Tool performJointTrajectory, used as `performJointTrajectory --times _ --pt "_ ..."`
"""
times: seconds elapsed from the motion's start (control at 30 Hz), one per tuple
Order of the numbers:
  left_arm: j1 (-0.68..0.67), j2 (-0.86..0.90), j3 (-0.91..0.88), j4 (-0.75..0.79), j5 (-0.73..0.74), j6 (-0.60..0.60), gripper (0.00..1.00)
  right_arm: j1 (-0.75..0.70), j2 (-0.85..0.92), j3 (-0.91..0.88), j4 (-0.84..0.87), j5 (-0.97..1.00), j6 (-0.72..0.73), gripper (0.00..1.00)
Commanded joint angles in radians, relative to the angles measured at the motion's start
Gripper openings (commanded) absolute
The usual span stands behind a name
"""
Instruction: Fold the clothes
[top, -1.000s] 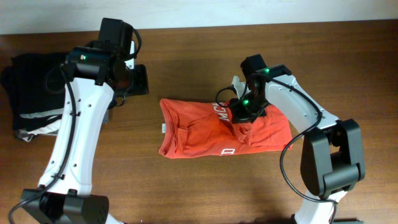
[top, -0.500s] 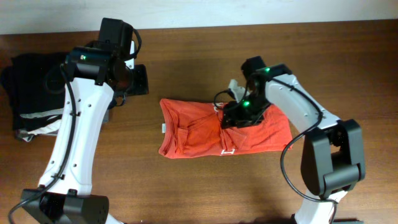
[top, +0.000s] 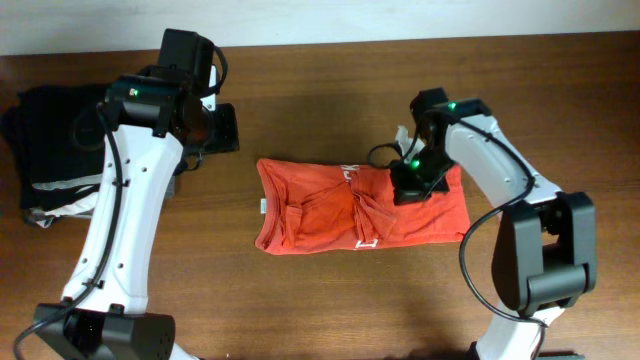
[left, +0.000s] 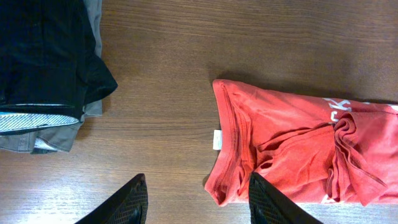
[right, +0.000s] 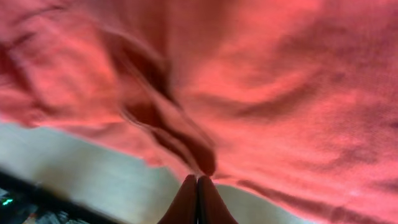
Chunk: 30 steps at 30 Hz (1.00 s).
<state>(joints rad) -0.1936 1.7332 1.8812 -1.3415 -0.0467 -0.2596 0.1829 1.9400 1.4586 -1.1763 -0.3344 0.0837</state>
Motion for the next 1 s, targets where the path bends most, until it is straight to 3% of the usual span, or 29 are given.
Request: performJointTrajectory --times 0.0,0.6,0.97 --pt "0.002 -0.013 -0.002 -0.002 -0.013 -0.013 0.52 0.022 -0.022 -0.063 0.047 0.106 0.068 0.04" --pt "0.001 -0.013 -0.002 -0.003 -0.01 -0.013 0.52 0.225 -0.021 -0.137 0.135 -0.024 0.089 0.04" --pt "0.001 -0.013 -0.002 -0.002 -0.01 -0.013 0.51 0.153 -0.023 0.151 0.003 -0.025 0.056 0.04"
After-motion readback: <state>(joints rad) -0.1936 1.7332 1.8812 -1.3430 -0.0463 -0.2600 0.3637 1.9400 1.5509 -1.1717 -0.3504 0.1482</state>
